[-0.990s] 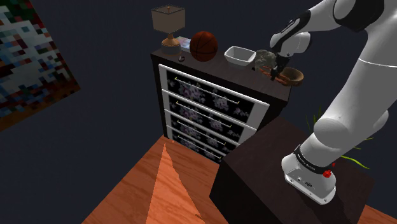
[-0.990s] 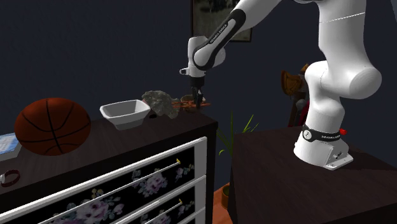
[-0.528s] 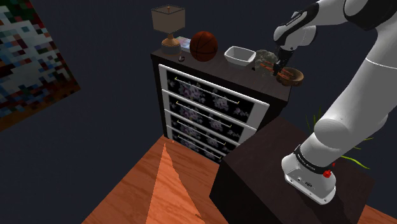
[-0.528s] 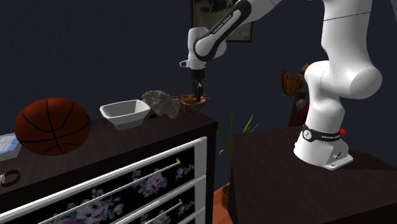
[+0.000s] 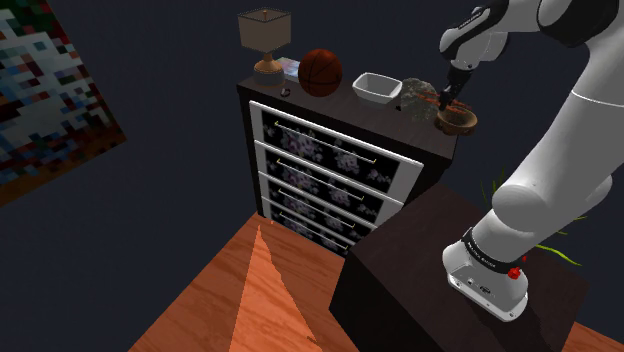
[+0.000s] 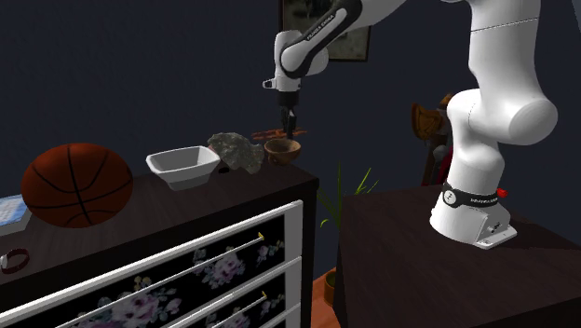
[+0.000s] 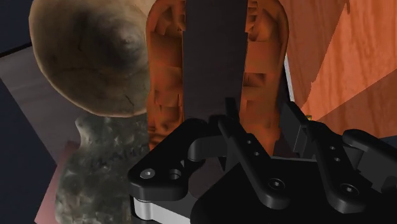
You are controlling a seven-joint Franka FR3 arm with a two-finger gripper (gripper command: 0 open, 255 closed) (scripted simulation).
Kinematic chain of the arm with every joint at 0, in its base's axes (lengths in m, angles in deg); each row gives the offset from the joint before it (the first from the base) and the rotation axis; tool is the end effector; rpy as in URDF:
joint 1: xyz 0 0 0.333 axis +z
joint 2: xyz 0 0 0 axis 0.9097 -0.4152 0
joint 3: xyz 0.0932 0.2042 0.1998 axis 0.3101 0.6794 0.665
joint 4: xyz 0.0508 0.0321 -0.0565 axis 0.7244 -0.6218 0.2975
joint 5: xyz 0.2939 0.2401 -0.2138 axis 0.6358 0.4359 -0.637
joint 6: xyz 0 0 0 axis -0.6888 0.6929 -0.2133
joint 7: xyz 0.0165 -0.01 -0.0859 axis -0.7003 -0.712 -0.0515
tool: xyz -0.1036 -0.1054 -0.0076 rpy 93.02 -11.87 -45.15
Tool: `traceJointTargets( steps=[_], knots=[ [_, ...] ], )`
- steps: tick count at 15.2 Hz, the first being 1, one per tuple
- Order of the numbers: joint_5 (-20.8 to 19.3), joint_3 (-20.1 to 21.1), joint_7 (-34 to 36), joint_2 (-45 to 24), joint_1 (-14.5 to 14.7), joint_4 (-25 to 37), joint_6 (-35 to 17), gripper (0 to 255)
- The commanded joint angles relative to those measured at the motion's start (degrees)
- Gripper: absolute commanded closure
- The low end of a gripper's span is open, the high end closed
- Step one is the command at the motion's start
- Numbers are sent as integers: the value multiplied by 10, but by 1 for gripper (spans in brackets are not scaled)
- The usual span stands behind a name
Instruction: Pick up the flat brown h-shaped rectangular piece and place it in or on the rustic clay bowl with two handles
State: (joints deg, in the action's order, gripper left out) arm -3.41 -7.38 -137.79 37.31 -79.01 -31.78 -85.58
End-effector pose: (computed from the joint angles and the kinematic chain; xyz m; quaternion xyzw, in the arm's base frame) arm 0.4412 -0.4279 0.2777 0.9992 0.0210 -0.0065 0.0320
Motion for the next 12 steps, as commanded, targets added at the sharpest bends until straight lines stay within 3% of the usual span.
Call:
traceJointTargets(
  steps=[1,10,12],
  knots=[
    [15,-7,-35,-18,-21,22,6,255],
    [92,-10,-167,-143,-134,193,69,255],
    [98,-8,-176,-155,-144,204,68,255]
  ],
)
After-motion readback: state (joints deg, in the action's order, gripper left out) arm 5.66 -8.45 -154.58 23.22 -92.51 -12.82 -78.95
